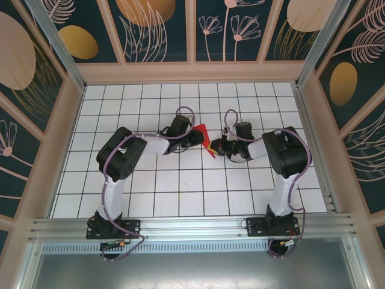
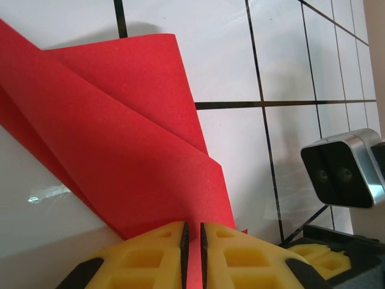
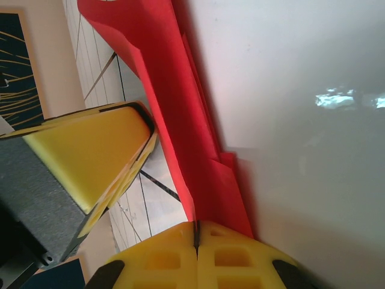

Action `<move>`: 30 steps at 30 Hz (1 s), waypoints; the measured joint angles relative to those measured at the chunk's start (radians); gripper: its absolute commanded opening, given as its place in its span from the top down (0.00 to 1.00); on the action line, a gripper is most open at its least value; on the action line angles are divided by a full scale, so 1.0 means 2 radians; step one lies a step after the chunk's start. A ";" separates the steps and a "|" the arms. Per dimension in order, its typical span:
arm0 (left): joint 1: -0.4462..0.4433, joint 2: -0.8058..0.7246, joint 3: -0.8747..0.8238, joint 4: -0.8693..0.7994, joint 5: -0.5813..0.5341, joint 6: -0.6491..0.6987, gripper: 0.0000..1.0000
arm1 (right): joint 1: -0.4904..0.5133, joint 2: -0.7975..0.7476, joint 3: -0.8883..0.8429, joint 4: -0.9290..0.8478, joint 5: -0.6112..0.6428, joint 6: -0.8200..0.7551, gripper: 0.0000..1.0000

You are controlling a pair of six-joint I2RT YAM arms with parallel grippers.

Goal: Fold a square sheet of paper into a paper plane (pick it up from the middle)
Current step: Fold the wing for the fifth time at the center of the table.

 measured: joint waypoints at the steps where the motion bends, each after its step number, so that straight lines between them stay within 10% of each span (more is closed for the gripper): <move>1: 0.000 0.001 0.001 -0.002 -0.001 0.001 0.83 | 0.000 0.000 0.000 0.000 0.000 0.000 1.00; 30: -0.007 0.022 0.075 -0.125 -0.032 0.023 0.82 | 0.010 -0.021 0.055 -0.146 0.036 -0.086 0.81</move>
